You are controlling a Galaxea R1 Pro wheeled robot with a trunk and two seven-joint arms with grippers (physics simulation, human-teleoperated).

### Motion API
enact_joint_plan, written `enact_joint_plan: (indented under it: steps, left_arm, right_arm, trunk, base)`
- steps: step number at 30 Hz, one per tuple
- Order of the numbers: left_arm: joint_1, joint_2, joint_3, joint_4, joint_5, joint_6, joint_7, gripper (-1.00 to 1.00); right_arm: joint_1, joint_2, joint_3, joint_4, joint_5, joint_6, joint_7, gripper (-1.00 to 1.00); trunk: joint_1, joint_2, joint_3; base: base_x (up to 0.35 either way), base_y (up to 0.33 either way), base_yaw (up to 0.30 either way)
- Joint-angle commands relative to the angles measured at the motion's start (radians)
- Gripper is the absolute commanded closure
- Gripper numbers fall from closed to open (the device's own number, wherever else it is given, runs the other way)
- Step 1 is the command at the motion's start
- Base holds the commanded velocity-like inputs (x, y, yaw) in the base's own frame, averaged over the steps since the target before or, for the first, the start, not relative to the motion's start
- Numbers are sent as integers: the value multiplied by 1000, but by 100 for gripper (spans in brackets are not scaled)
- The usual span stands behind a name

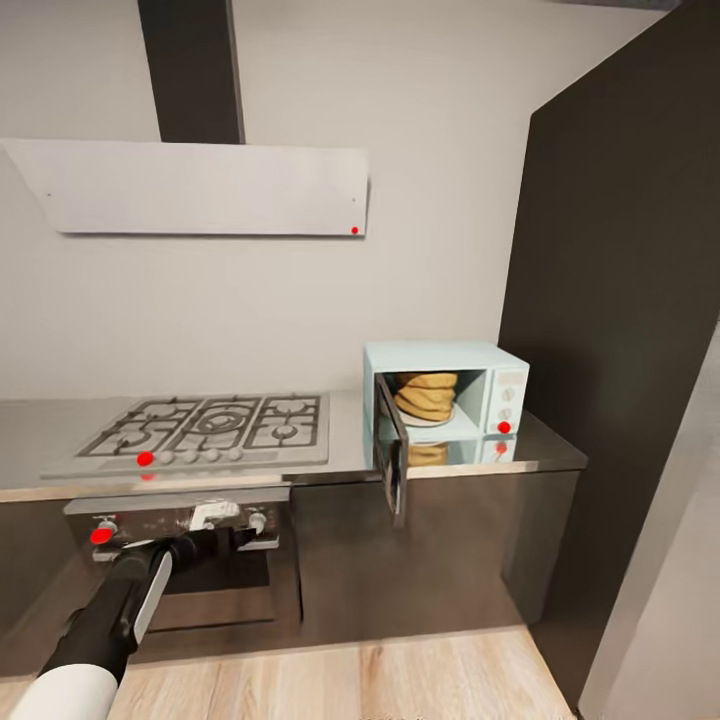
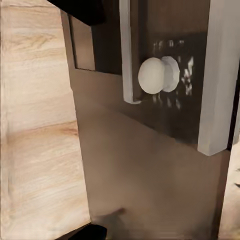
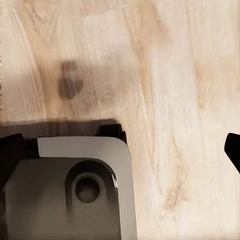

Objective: In the kitchen, take the popcorn bag from the countertop, put it into the microwave, and heat it until the popcorn is cooked so the cooked popcorn ends up inside the bag.

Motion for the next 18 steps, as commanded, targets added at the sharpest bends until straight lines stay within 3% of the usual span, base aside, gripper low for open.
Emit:
enact_joint_plan:
  steps: [1,4,7,11,18]
  left_arm:
    - [-1,1,2,3,0,6,-33,-100]
    - [0,11,1,-4,-1,-1,-158,-100]
    - [0,28,1,-9,-1,-8,-212,-100]
    - [-1,39,3,-14,-1,-11,-227,-100]
    - [0,63,7,-58,-1,-6,-229,-100]
  right_arm:
    - [-1,1,-6,4,5,-5,0,-100]
    - [-1,4,-6,4,5,-6,0,-100]
    - [-1,5,-6,4,5,-5,0,-100]
    - [-1,7,-6,4,5,-4,0,-100]
    - [-1,8,-6,4,5,-4,0,-100]
  trunk:
    - [0,-1,-2]
    - [0,-1,-5]
    - [0,-1,-8]
    - [0,-1,-11]
    - [0,-1,-17]
  base:
    - [0,0,-234]
    - [0,0,-236]
    - [0,0,-244]
    - [68,0,-257]
    - [309,0,-261]
